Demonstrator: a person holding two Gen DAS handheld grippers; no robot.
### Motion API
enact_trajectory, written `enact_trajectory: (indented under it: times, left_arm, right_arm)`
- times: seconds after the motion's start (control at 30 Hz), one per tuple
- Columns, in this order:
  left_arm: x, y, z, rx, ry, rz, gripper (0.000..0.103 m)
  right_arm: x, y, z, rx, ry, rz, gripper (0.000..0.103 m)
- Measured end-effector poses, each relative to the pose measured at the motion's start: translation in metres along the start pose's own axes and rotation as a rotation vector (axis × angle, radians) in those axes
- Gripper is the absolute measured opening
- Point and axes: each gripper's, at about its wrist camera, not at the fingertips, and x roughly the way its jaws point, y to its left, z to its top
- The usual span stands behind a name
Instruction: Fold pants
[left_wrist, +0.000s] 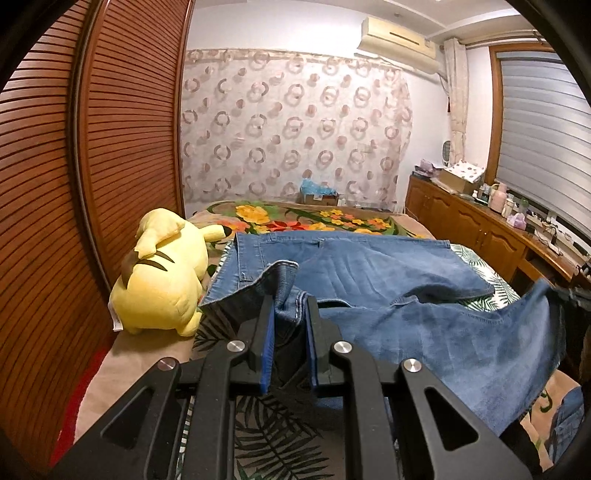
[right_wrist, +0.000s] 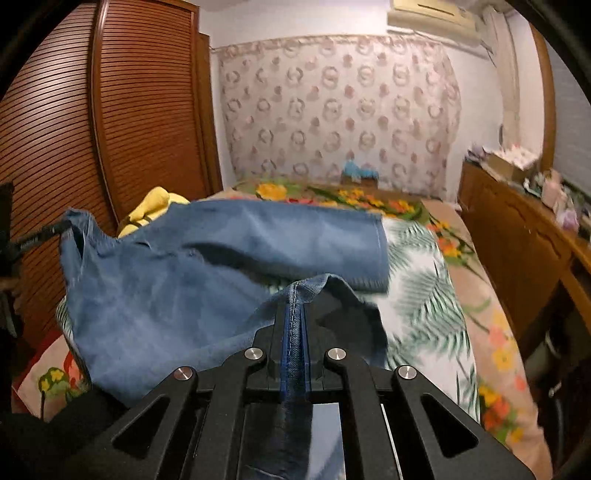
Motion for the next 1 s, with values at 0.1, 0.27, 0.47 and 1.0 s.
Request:
enact_trajectory:
  times: [0.1,0.27,0.47,1.0]
  left_arm:
    - [0.000,0.001,-0.003,-0.004,0.006,0.000,0.016]
    - [0.001,0.002,-0.007,-0.005,0.016,0.000,0.016]
    - [0.006,-0.001,-0.011,-0.003,0.029,-0.007,0.016]
    - [0.009,-0.018,-0.004,0.010,0.015,-0.025,0.016]
  right_arm:
    - [0.012,0.009,0.011,-0.023,-0.013,0.010,0.005]
    - [0.064,0.003,0.012,-0.049,0.041,0.003,0.005]
    - [0.099,-0.013,-0.009,-0.005,0.136,0.019,0.006]
    - [0.025,-0.011,-0.052,0.013,0.179,-0.069,0.046]
